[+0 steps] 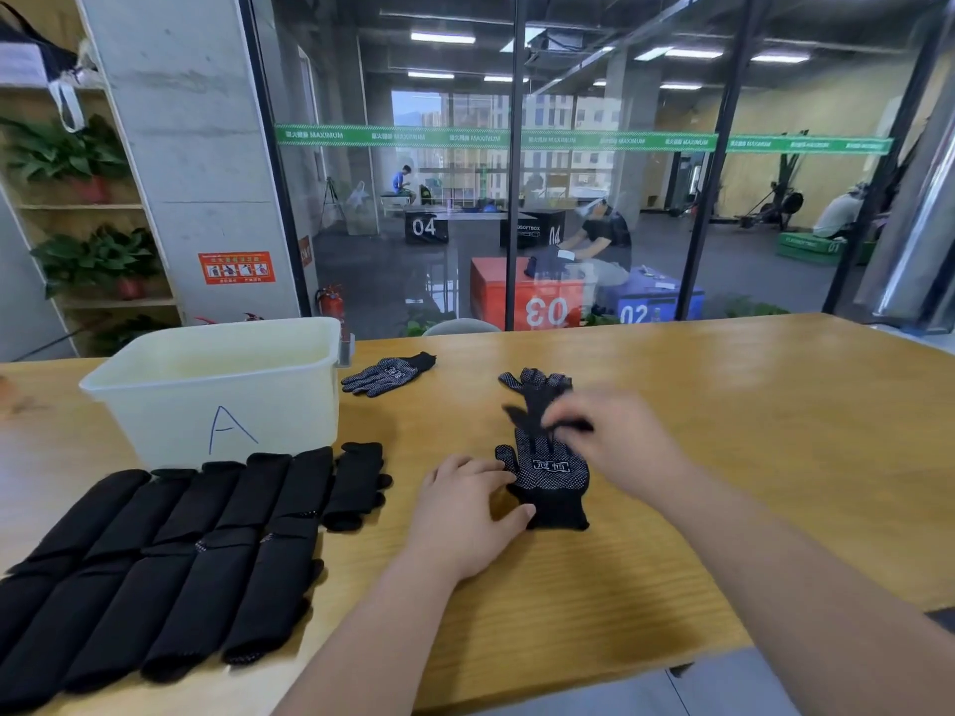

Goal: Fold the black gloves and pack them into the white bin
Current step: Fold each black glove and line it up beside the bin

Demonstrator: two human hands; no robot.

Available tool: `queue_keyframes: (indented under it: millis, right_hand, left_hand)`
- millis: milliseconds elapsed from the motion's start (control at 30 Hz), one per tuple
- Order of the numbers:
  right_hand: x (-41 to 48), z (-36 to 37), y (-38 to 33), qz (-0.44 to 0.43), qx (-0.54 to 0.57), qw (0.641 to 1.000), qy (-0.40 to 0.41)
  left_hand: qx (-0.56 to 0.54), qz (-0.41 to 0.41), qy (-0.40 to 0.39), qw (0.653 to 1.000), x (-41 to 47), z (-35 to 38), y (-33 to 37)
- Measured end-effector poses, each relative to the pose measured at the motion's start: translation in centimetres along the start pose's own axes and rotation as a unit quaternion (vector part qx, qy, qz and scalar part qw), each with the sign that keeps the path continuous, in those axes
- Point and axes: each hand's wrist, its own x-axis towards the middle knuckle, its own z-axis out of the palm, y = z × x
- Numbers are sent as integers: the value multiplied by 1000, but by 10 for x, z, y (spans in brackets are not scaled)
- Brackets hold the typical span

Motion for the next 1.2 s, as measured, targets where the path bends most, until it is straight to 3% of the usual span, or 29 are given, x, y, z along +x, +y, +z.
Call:
queue_keyframes:
  millis: [100, 300, 467, 667, 967, 1200]
  right_hand:
    - [-35, 41, 8, 12, -56, 993, -102]
    - [-41, 53, 20, 56, -52, 997, -15]
    - [-35, 44, 11, 53, -23, 988, 144]
    - [-57, 64, 1, 36, -45, 998, 29]
    - [-71, 67, -8, 41, -41, 997, 41]
    - [-74, 64, -8, 42, 1, 998, 44]
  left_hand:
    - [2, -7, -10, 1000, 0, -2, 1]
    - [0, -9, -29, 1000, 0, -5, 5]
    - [5, -8, -27, 1000, -1, -5, 5]
    - [-32, -38, -26, 998, -2, -8, 7]
    - [-80, -81, -34, 993, -4, -10, 9]
    - [-71, -56, -21, 996, -8, -16, 13]
